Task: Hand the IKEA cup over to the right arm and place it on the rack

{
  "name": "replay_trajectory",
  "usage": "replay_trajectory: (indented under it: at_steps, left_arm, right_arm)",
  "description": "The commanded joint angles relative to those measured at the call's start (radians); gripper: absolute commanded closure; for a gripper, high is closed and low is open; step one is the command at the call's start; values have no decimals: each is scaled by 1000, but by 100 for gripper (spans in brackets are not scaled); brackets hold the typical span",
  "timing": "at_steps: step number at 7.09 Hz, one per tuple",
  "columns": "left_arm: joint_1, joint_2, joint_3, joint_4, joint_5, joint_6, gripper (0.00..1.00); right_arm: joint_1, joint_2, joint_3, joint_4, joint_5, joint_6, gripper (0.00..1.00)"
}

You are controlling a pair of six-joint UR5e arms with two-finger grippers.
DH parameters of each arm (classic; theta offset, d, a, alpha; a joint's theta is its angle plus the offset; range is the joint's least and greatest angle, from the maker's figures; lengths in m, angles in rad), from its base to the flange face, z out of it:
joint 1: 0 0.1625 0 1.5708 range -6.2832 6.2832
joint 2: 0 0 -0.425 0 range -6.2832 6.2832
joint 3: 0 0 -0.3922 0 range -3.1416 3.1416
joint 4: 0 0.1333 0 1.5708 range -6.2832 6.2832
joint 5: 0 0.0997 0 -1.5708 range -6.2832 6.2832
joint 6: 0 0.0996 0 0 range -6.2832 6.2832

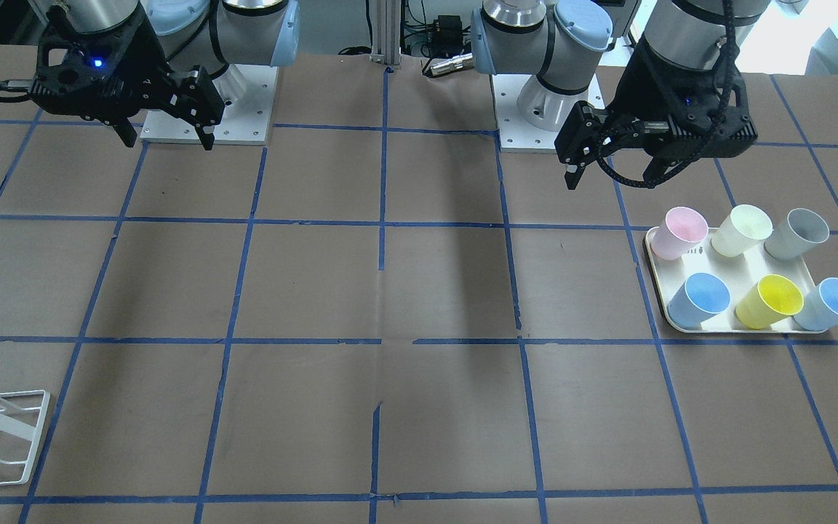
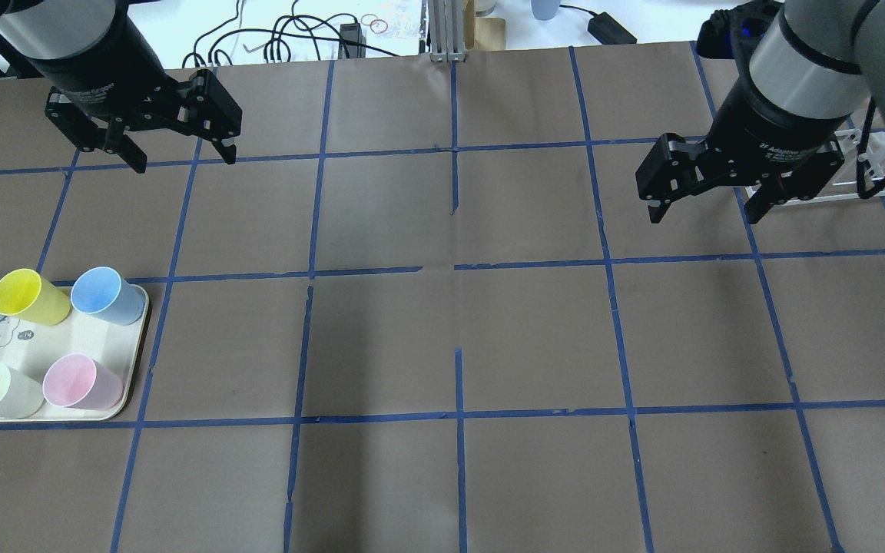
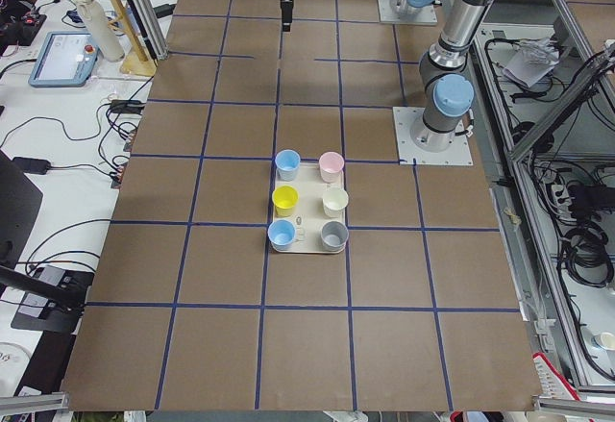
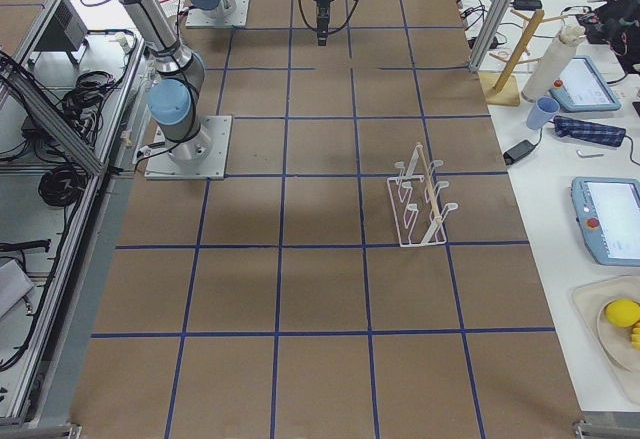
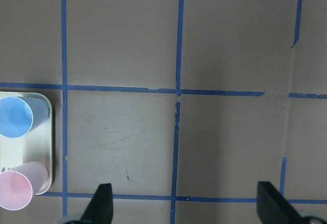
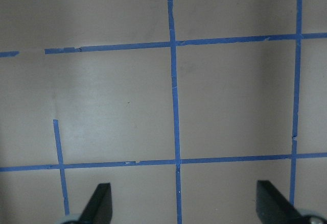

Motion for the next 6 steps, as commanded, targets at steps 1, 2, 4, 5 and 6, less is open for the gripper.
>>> replay_trajectory:
  at_steps: [1,2,4,5,6]
  left_arm:
    - [0,-1,-1,0,-2,0,0]
    - [0,1,-3,0,-2,0,0]
    - [14,10,-9,-9,-10,15,0]
    - [73,16,-14,-44,8,81,0]
    - [204,21,-15,-70,-2,224,0]
  right_arm:
    - [0,0,0,-1,1,-1,0]
    - [0,0,0,-1,1,-1,0]
    - [0,0,0,-1,1,-1,0]
    - [-4,0,0,1,0,-1,0]
    - [-6,2,0,1,0,-1,0]
